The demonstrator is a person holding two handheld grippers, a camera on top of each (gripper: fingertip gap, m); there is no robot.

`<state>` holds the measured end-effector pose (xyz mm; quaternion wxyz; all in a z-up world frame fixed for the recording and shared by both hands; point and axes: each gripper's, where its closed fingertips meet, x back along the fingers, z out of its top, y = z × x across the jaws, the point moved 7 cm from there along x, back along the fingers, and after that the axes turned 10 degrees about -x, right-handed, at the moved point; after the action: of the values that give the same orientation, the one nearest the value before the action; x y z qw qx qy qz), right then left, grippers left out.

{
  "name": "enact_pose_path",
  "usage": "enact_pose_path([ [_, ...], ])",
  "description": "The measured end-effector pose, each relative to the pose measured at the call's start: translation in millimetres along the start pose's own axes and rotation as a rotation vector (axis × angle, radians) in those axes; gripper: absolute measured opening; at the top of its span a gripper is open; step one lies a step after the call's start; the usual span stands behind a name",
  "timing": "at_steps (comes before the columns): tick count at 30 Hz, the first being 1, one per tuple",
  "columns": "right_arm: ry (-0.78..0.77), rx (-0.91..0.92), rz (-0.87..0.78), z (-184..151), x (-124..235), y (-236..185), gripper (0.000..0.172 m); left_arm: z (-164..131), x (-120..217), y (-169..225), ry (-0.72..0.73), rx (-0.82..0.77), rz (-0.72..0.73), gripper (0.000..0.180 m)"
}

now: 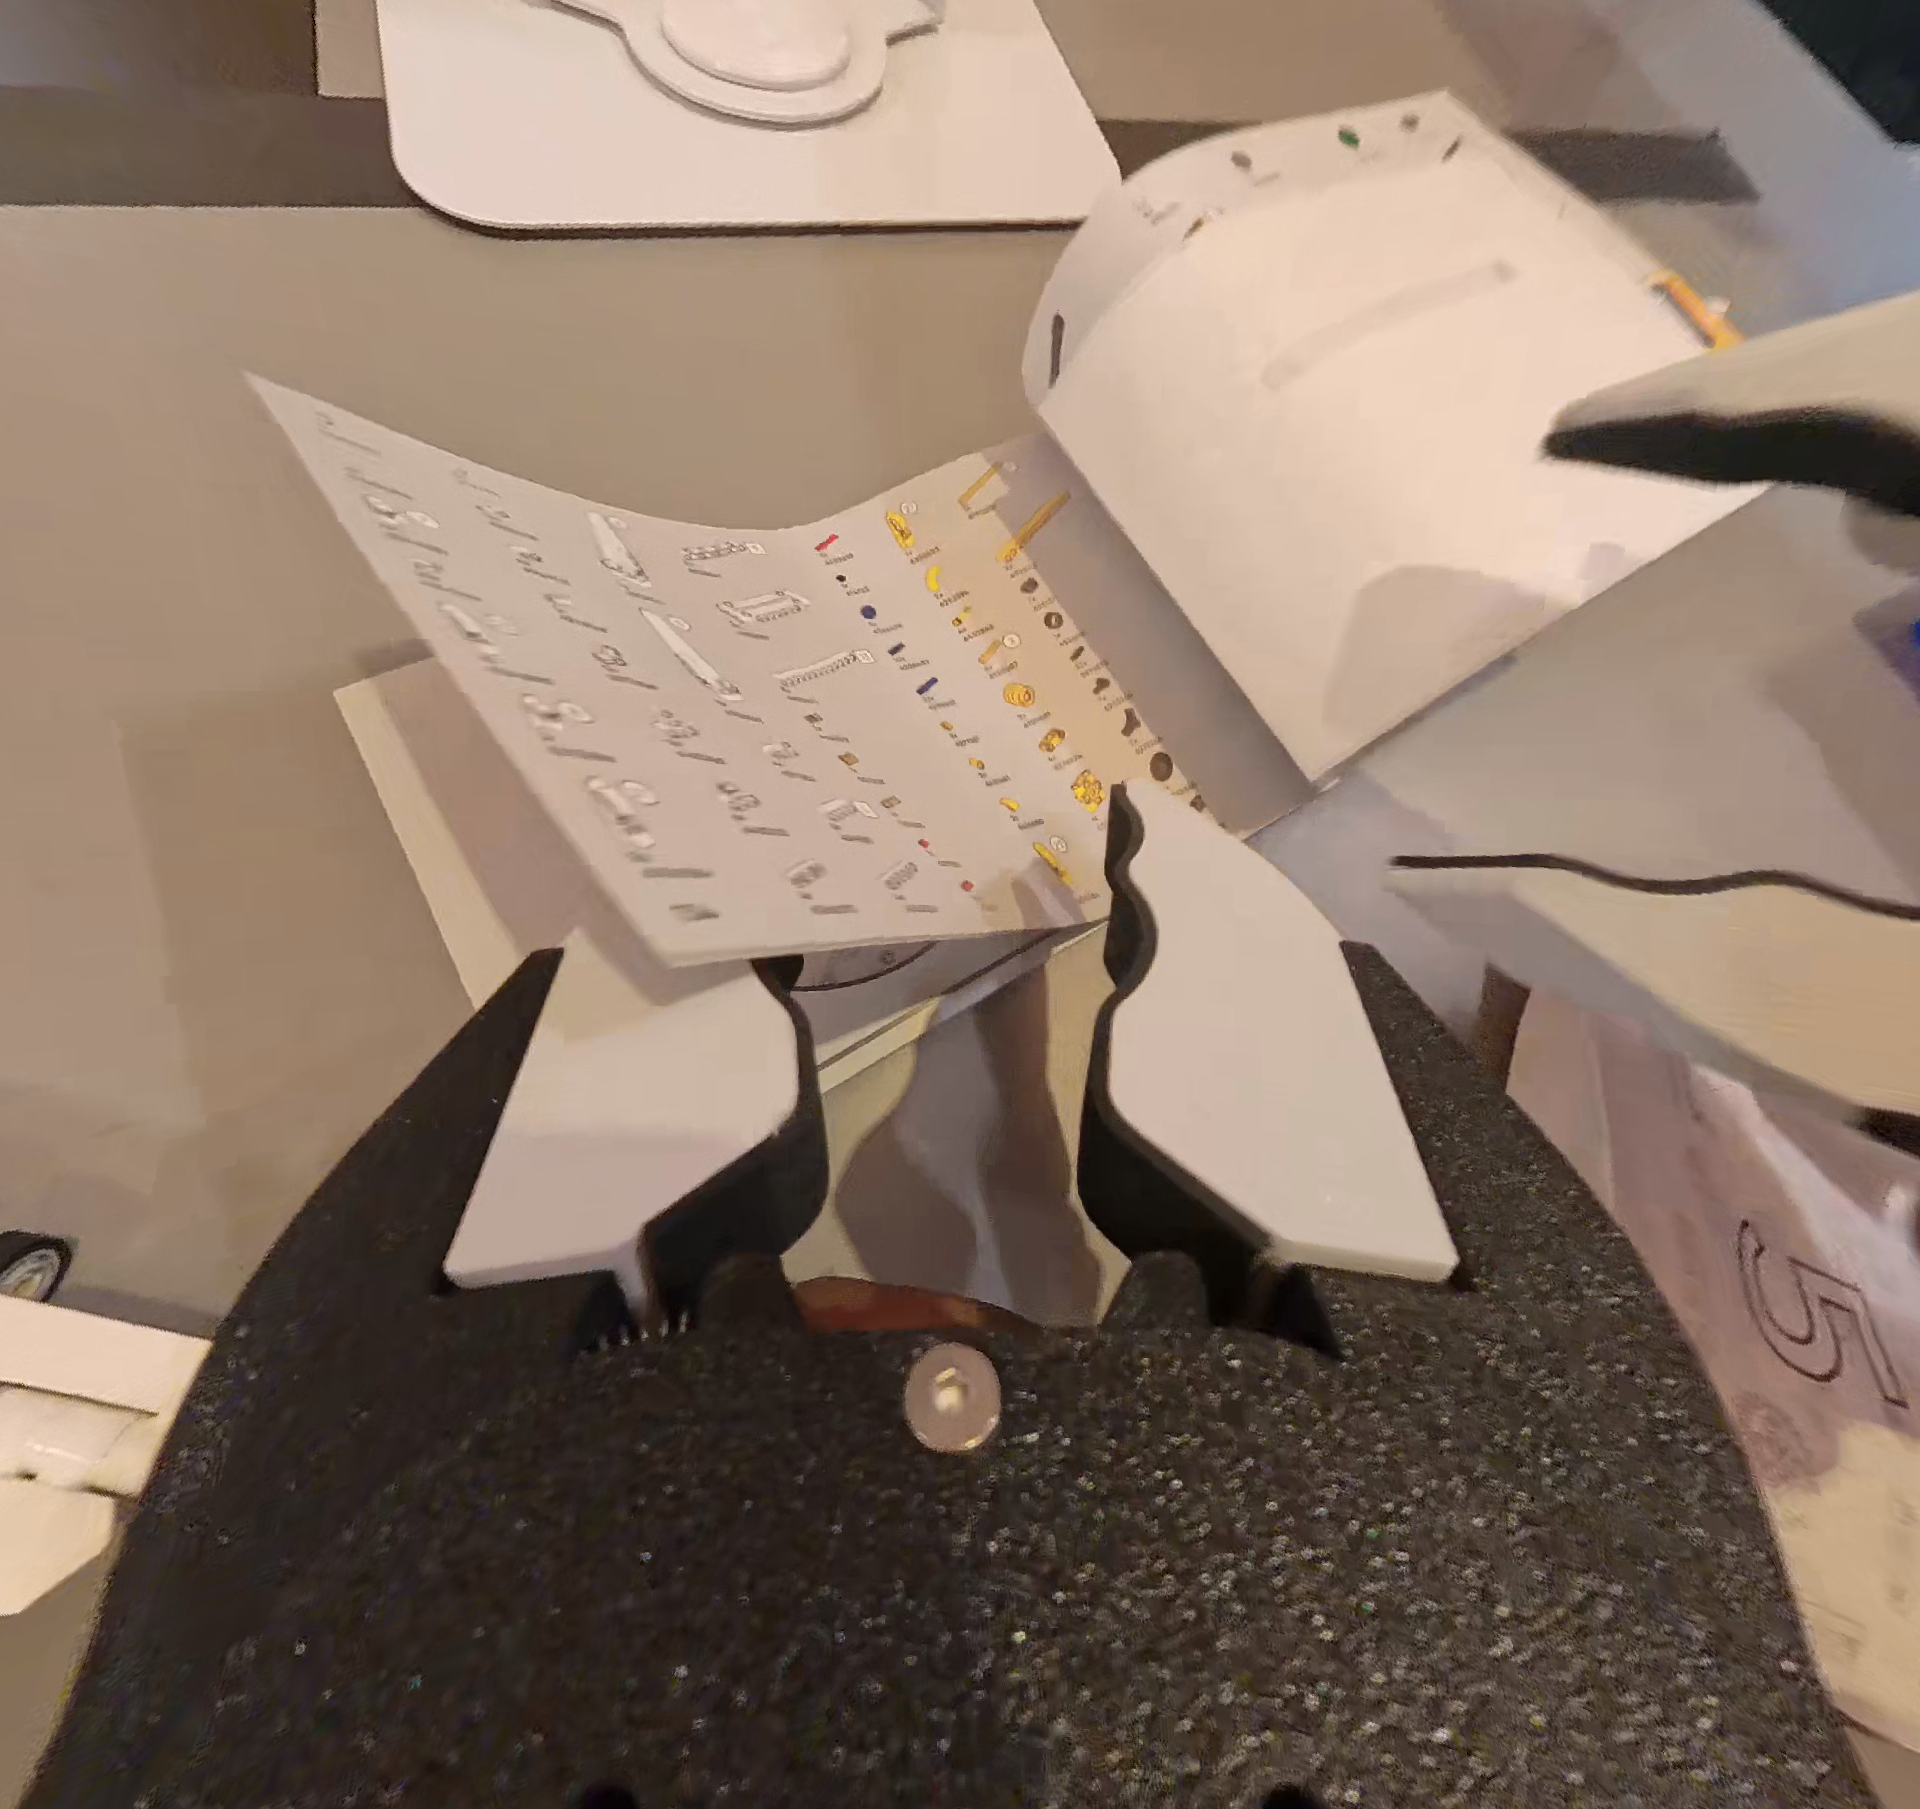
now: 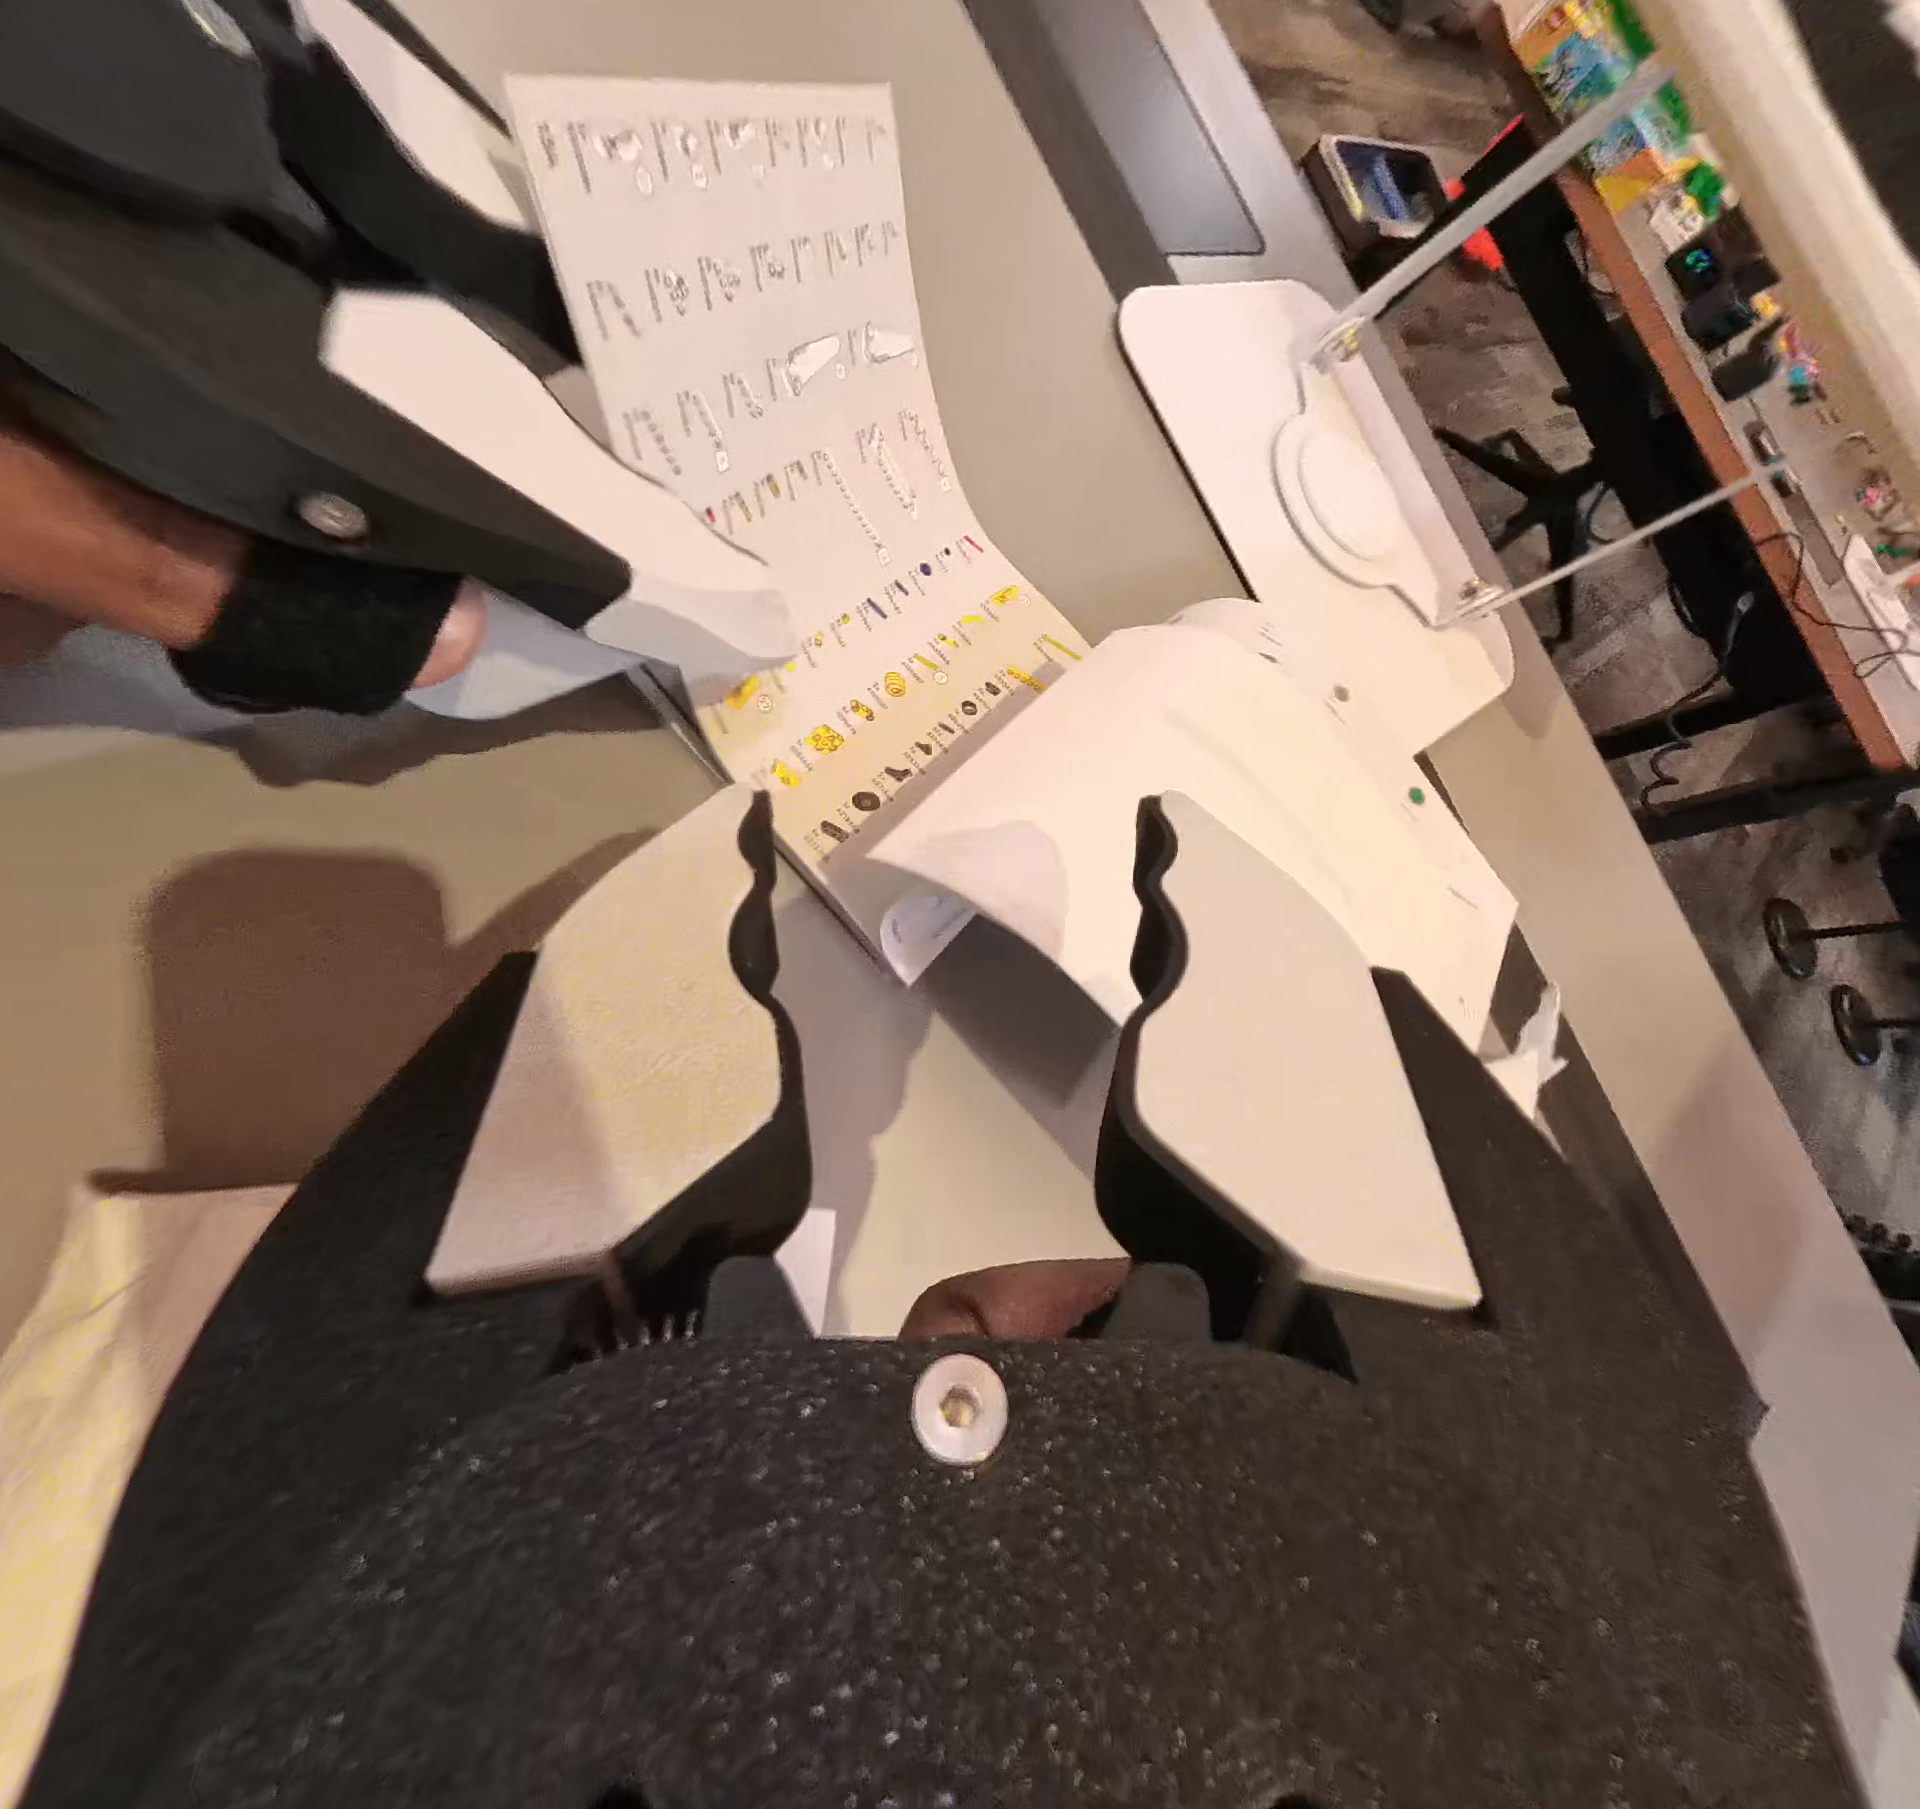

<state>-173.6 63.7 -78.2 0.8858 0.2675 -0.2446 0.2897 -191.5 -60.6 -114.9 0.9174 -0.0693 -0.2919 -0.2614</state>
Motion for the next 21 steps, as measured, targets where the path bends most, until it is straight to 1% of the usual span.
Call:
enact_pose_path([
  [2,-0.07,0.027,0.007,-6,-12,1,0.064,1,3,-5,0.029,0.038,0.0,0.057],
  [4,-0.172,0.041,-0.041,-21,-20,11,0.064,2,6,-11,0.059,0.09,-0.002,0.057],
  [6,-0.228,0.046,-0.071,-34,-21,20,0.066,2,8,-15,0.092,0.15,-0.029,0.057],
  [8,-0.218,0.013,-0.05,-38,-16,24,0.066,3,9,-19,0.116,0.216,-0.06,0.056],
  [10,-0.181,-0.016,-0.028,-35,-8,24,0.065,3,8,-22,0.133,0.267,-0.089,0.056],
  [12,-0.152,-0.012,-0.011,-28,-1,22,0.063,2,8,-24,0.141,0.305,-0.111,0.056],
  [15,-0.094,0.004,0.044,-11,2,9,0.062,5,11,-27,0.194,0.371,-0.157,0.054],
  [17,-0.058,0.012,0.091,2,1,-2,0.061,7,13,-29,0.226,0.4,-0.179,0.052],
  [21,-0.048,0.078,0.099,17,-17,-22,0.06,8,16,-35,0.252,0.415,-0.169,0.051],
])
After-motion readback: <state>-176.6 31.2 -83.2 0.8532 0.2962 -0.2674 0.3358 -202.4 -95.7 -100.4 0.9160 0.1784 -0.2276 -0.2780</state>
